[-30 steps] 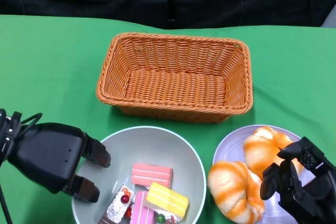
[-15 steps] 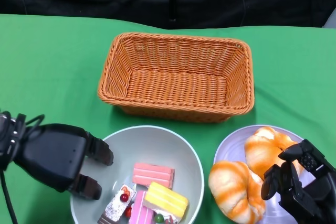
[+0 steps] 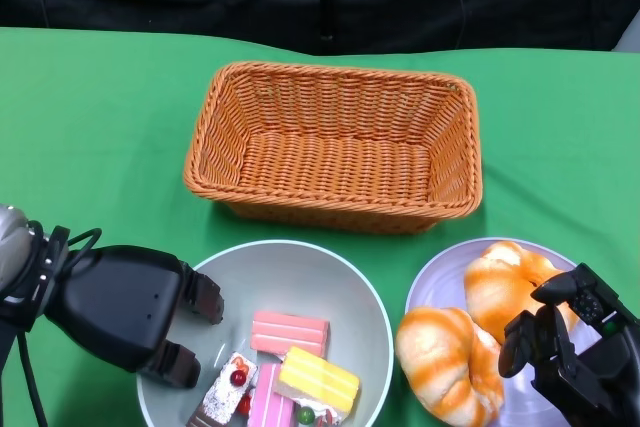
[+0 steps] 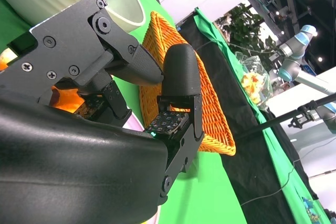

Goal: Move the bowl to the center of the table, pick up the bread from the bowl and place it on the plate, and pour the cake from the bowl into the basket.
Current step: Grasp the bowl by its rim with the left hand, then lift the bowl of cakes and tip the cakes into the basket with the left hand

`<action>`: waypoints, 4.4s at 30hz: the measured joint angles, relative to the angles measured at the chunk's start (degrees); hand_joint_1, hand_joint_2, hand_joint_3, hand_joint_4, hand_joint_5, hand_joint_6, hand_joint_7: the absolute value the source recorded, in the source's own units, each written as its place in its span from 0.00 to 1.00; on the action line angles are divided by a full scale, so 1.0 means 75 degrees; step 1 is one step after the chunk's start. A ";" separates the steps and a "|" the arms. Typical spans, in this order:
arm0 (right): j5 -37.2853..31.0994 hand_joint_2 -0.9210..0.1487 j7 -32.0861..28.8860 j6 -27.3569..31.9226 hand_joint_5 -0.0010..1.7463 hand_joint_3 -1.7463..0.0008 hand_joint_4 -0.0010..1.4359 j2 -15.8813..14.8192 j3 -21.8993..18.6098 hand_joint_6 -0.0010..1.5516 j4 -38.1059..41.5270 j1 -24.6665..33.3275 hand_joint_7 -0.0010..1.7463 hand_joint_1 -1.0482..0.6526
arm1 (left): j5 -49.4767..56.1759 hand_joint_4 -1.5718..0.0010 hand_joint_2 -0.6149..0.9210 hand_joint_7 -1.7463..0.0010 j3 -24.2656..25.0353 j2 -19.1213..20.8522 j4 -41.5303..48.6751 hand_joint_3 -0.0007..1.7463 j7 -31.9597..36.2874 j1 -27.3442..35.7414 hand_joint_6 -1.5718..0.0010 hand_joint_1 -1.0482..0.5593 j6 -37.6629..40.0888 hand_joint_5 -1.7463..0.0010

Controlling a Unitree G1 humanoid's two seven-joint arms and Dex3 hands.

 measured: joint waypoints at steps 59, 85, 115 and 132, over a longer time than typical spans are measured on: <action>-0.0057 0.32 -0.0318 0.0777 1.00 0.33 0.63 0.0103 -0.0040 0.50 -0.1366 0.0521 0.93 0.57 | -0.3896 0.42 0.90 0.27 0.4855 0.2390 -0.3103 0.05 -0.2213 0.2770 0.40 0.55 -0.2728 0.03; 0.0251 0.32 -0.0410 0.1117 1.00 0.34 0.64 -0.0121 -0.0240 0.50 -0.1550 0.0521 0.93 0.56 | -0.7099 0.39 0.60 0.00 0.8673 0.1852 -0.4361 0.76 -0.6271 0.4710 0.50 0.59 -0.4130 0.00; 0.0585 0.33 -0.0715 0.1821 1.00 0.30 0.63 -0.0351 -0.0285 0.50 -0.2529 0.0724 0.93 0.57 | -0.9562 0.38 0.58 0.00 0.9896 -0.0662 -0.5118 0.87 -0.9392 0.5337 0.49 0.55 -0.3047 0.00; 0.0554 0.34 -0.0833 0.1888 1.00 0.30 0.64 -0.0350 -0.0202 0.51 -0.2665 0.0751 0.92 0.56 | -0.9150 0.36 0.53 0.00 1.0335 -0.2337 -0.4594 1.00 -0.9175 0.4134 0.42 0.55 -0.1530 0.00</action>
